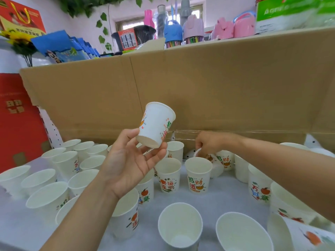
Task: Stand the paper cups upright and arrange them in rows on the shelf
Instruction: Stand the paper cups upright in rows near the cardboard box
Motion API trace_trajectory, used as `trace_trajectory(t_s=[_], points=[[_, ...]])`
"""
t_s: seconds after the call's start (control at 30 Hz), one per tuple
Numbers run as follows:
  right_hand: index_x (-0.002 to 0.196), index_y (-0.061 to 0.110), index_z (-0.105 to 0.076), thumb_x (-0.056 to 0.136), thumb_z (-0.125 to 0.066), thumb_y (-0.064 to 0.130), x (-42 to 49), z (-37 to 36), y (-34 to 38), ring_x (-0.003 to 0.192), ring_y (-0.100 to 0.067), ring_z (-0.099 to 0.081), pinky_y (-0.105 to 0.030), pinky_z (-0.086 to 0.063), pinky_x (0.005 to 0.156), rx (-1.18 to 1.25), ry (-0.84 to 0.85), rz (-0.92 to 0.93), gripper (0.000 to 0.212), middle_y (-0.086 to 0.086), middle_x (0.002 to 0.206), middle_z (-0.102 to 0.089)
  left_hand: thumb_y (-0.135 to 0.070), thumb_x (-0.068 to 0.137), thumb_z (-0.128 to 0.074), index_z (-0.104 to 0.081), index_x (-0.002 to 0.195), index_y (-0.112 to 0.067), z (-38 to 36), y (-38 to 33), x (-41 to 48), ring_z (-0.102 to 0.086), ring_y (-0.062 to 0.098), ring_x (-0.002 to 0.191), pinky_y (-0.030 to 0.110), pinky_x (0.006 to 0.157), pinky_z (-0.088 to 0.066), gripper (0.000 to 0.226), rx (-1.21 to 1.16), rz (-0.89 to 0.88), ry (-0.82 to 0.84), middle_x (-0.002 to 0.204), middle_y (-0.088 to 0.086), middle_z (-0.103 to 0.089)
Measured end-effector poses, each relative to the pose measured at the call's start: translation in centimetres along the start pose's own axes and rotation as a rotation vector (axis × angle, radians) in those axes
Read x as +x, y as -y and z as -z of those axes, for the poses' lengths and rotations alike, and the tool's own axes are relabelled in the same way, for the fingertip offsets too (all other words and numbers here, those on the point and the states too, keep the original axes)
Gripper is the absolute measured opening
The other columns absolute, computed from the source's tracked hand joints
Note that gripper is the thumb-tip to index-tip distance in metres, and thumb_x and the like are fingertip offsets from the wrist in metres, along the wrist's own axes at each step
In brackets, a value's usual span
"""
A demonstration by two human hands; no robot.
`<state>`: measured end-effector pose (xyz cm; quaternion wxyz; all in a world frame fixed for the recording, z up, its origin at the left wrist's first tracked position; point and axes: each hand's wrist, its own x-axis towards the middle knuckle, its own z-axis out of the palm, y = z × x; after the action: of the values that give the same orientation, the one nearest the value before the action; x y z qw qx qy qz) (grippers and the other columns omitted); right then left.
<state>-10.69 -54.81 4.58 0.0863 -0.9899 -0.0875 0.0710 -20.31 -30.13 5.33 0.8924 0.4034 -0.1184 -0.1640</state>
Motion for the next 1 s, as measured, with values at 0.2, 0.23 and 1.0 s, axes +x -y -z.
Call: trace_trajectory(t_s=[0.2,0.23,1.0], points=[[0.077,0.014,-0.065,0.085,-0.071,0.019,-1.1,0.5,-0.7,0.066,-0.004,-0.056,-0.02,-0.042,0.058,0.133,-0.218,0.17,0.011,0.007,0.072,-0.063,-0.012,0.058,-0.078,-0.042,0.138,0.002,0.6,0.5,0.8,-0.065,0.038,0.101,0.046,0.083,-0.057,0.089,0.039,0.013,0.114,0.118,0.025,-0.061],[0.076,0.015,-0.064,0.085,-0.071,0.018,-1.3,0.4,-0.7,0.063,-0.003,-0.053,-0.018,-0.038,0.056,0.137,-0.241,0.197,0.012,0.008,0.07,-0.061,-0.012,0.051,-0.082,-0.043,0.137,0.001,0.6,0.7,0.9,-0.065,0.038,0.102,0.047,0.082,-0.057,0.096,0.059,0.009,0.115,0.116,0.025,-0.062],[0.128,0.037,-0.05,0.078,-0.073,0.04,-13.5,4.9,-0.4,0.108,-0.001,-0.056,-0.021,-0.047,0.084,0.286,-0.258,0.264,0.056,0.021,0.119,-0.053,-0.046,0.071,-0.08,-0.038,0.139,-0.036,-4.2,5.2,4.0,-0.048,0.002,0.121,0.028,0.1,-0.04,0.081,1.779,-0.378,0.294,0.133,-0.017,-0.054]])
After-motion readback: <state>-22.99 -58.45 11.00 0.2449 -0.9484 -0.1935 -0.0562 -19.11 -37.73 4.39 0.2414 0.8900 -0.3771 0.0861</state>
